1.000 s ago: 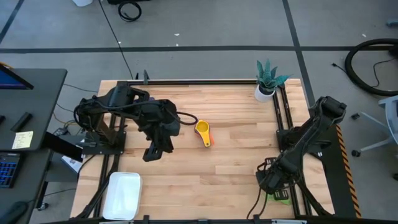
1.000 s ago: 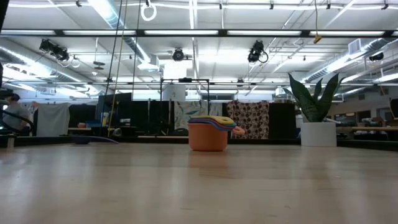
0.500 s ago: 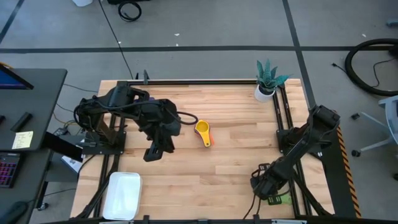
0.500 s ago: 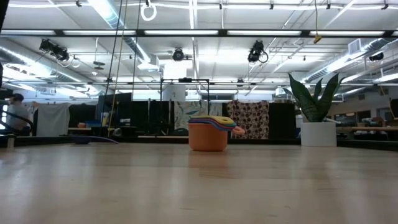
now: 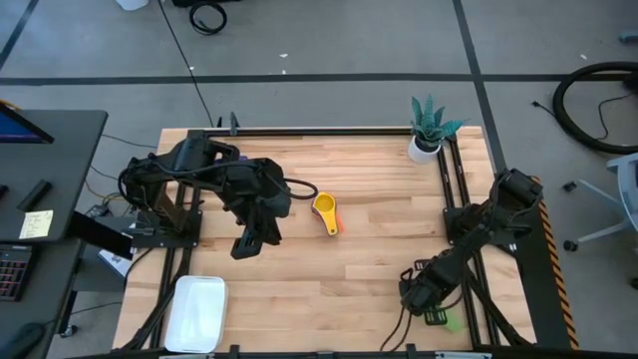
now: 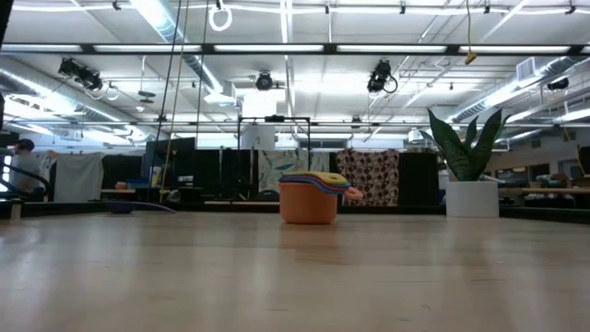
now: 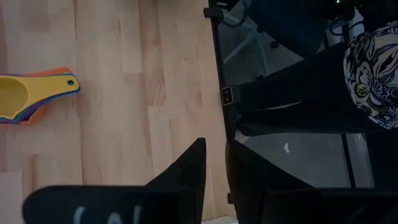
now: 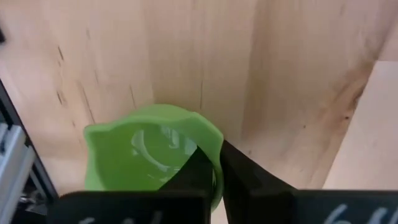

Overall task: Nest measuring cups in basket
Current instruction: Stack the green measuring cup on top of the yellow measuring cup

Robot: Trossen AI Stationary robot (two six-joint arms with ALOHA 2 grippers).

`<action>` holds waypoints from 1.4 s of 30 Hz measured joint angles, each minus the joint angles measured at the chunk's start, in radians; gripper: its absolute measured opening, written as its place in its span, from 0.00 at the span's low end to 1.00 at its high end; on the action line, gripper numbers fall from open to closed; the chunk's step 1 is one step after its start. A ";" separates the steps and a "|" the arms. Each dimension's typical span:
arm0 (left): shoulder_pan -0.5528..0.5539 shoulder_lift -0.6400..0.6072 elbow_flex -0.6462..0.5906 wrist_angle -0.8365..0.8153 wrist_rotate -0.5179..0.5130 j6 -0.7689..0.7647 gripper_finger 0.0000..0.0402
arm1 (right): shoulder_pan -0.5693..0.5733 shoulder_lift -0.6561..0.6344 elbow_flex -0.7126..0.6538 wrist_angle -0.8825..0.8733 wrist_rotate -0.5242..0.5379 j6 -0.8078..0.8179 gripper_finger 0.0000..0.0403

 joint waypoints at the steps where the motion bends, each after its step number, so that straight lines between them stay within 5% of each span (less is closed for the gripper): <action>1: 0.000 0.000 0.000 0.000 0.000 0.000 0.16 | -0.014 -0.005 0.000 0.000 -0.010 0.003 0.04; 9: -0.001 0.000 0.000 -0.020 0.005 0.000 0.16 | -0.190 -0.024 0.065 -0.031 0.142 -0.055 0.03; 17: -0.013 -0.006 -0.001 -0.042 0.034 0.031 0.16 | -0.411 -0.025 0.327 -0.238 0.197 -0.212 0.03; 28: -0.040 -0.052 0.000 -0.042 0.038 0.010 0.16 | -0.745 -0.014 0.622 -0.330 0.173 -0.516 0.03; 33: -0.051 -0.066 0.000 -0.042 0.038 0.008 0.16 | -0.882 0.035 0.697 -0.320 0.079 -0.661 0.03; 42: -0.050 -0.067 0.000 -0.042 0.035 -0.071 0.16 | -1.006 0.220 0.901 -0.341 0.005 -0.838 0.03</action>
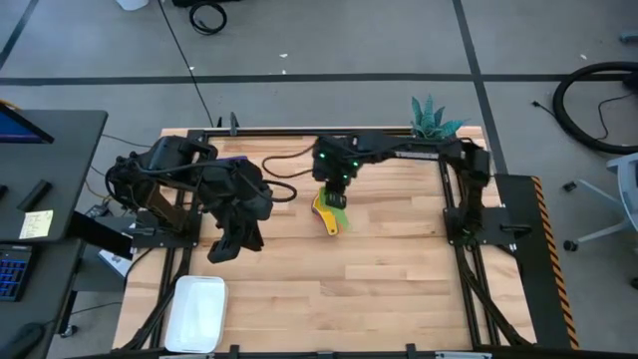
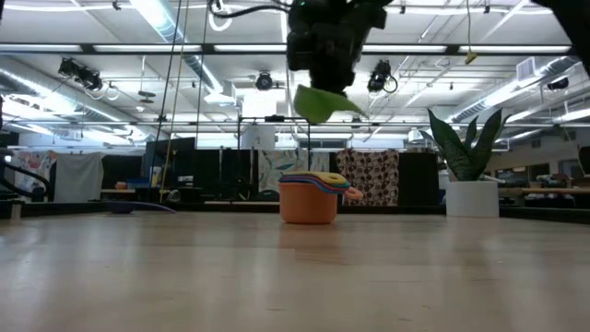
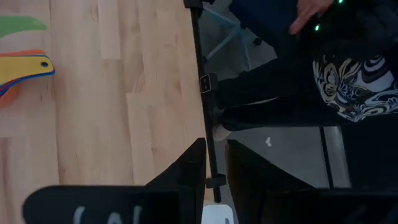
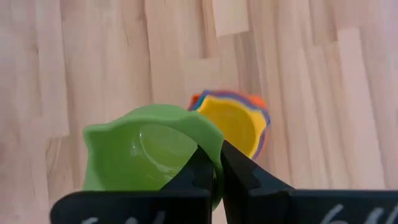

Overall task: Nest measuring cups in basket
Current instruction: Stack the green measuring cup on top of the yellow measuring cup

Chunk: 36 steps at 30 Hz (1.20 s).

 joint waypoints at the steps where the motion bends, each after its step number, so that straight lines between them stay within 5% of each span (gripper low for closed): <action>1: 0.000 0.000 0.000 0.000 -0.001 0.000 0.16 | -0.006 0.027 0.029 -0.012 -0.009 -0.016 0.03; 14: 0.000 0.000 0.000 0.004 -0.056 -0.085 0.16 | -0.030 0.329 0.299 -0.309 -0.013 -0.097 0.03; 26: 0.000 0.000 0.000 0.007 -0.075 -0.084 0.16 | -0.032 0.392 0.343 -0.317 0.042 -0.165 0.04; 36: 0.000 0.000 0.000 0.007 -0.075 -0.083 0.16 | -0.040 0.392 0.344 -0.298 0.041 -0.213 0.26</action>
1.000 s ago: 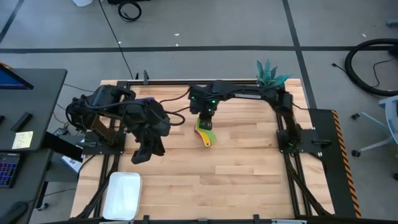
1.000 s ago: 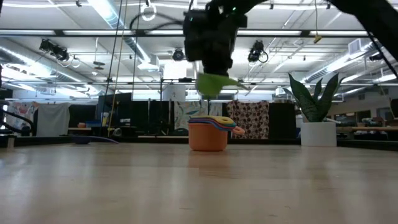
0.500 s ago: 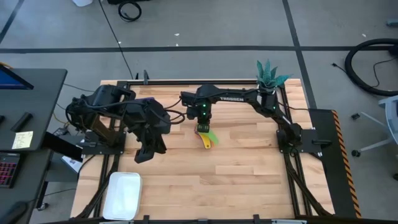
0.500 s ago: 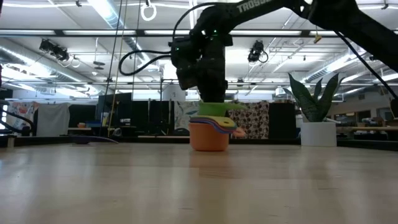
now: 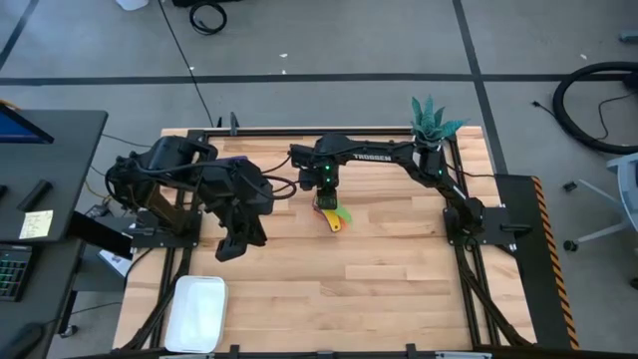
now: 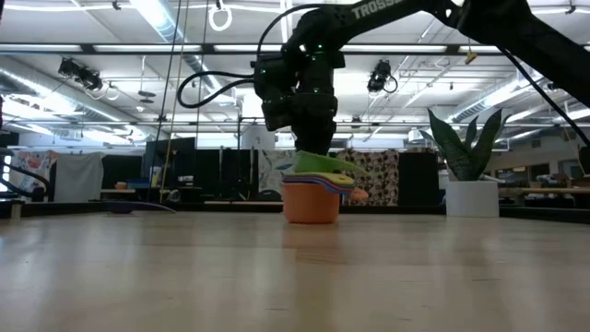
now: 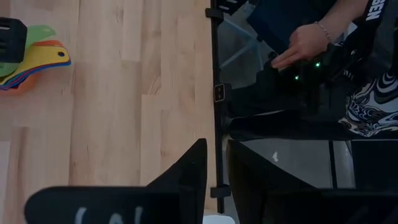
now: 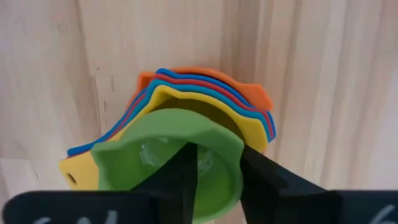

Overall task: Nest measuring cups in basket
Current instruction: Stack the green measuring cup on top of the yellow measuring cup

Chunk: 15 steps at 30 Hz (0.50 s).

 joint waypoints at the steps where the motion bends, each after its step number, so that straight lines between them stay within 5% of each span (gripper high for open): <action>1: 0.000 0.000 0.000 0.000 0.000 0.000 0.16 | 0.000 0.000 0.000 0.000 -0.005 -0.002 0.28; 9: -0.001 0.000 0.000 0.000 0.000 0.000 0.16 | 0.005 0.000 0.000 0.000 -0.024 -0.005 0.38; 15: -0.001 0.000 0.000 0.000 0.000 0.000 0.16 | 0.005 0.000 0.000 0.009 0.016 0.000 0.36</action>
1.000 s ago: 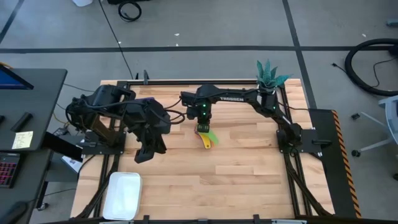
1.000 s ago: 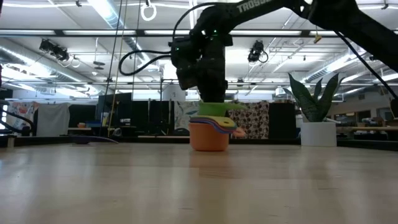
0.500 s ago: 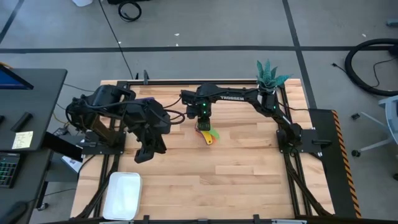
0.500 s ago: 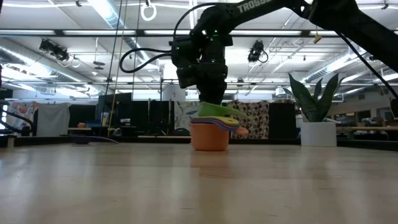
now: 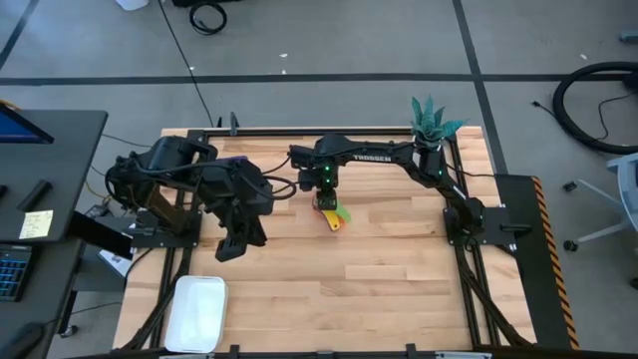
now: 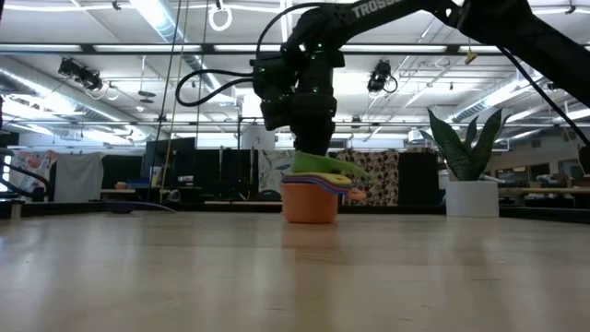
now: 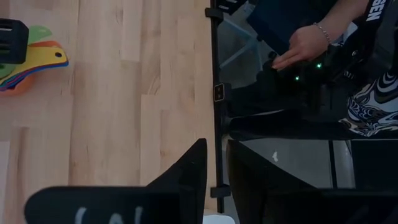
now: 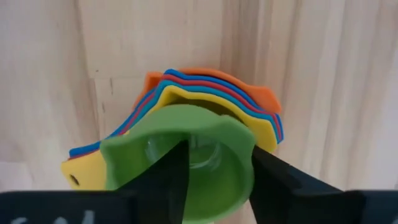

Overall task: Nest measuring cups in basket
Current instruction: Stack the green measuring cup on top of the yellow measuring cup

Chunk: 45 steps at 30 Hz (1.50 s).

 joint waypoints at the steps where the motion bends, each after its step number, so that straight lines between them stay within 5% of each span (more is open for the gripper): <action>1: 0.000 0.000 0.000 0.000 0.000 0.000 0.16 | 0.000 0.000 0.000 0.000 0.004 -0.001 0.34; 8: 0.000 0.000 0.000 0.000 0.000 0.000 0.16 | 0.000 -0.002 0.000 0.005 0.003 0.002 0.04; 18: 0.000 0.000 0.000 0.000 0.000 0.000 0.16 | 0.000 -0.002 0.000 0.005 0.014 0.003 0.03; 36: 0.000 0.000 0.000 0.000 0.000 0.000 0.16 | 0.002 -0.002 0.000 0.009 0.018 0.003 0.38; 45: 0.000 0.000 0.000 0.000 0.000 0.013 0.16 | 0.002 -0.002 0.000 -0.049 0.018 0.002 0.43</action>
